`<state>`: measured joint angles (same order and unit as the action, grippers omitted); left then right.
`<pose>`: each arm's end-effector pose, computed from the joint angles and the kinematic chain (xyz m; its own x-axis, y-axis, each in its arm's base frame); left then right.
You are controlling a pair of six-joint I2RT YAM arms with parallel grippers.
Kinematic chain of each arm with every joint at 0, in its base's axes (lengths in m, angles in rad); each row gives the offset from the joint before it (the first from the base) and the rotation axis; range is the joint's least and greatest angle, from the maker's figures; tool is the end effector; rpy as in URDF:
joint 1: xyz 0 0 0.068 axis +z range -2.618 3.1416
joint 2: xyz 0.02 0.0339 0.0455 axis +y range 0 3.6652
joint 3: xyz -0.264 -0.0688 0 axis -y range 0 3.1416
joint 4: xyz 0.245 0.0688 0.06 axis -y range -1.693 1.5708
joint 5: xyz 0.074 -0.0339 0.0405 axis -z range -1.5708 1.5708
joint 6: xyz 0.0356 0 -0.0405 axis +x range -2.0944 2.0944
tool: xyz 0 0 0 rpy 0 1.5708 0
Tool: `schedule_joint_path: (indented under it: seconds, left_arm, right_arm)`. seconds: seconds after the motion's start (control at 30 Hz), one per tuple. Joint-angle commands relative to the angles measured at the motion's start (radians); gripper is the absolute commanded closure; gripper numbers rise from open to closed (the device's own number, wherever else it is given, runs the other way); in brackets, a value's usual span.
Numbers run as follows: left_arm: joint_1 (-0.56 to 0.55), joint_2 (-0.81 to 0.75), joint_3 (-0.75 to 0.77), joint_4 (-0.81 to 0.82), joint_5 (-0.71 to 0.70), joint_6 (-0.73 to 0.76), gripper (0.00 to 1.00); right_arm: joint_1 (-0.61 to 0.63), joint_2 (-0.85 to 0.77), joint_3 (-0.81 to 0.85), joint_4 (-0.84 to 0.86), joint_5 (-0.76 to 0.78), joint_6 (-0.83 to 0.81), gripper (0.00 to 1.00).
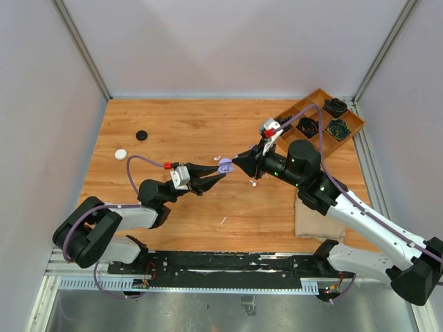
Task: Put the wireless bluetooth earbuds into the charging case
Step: Place the earbud in the charging case.
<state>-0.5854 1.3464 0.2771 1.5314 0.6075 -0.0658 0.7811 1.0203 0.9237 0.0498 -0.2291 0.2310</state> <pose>0.1755 -0.1407 0.2309 0.3130 -0.2722 -0.9099 0.9021 0.3850 0.1951 0.1648 0.1748 0.3695 -0.2262 0.0897 -0.9699 -0.8167 0.5253 0.2390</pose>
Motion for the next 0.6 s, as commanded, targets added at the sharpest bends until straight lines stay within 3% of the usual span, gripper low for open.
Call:
schedule_joint_path:
  seconds: [0.0, 0.57]
  left_arm:
    - [0.004, -0.014, 0.013, 0.246, -0.024, -0.008, 1.00]
    - [0.004, -0.037, -0.005, 0.246, -0.055, -0.017, 1.00]
  right_arm:
    - [0.015, -0.003, -0.024, 0.138, -0.015, 0.004, 0.84]
    - [0.045, 0.032, -0.091, 0.257, -0.032, 0.058, 0.84]
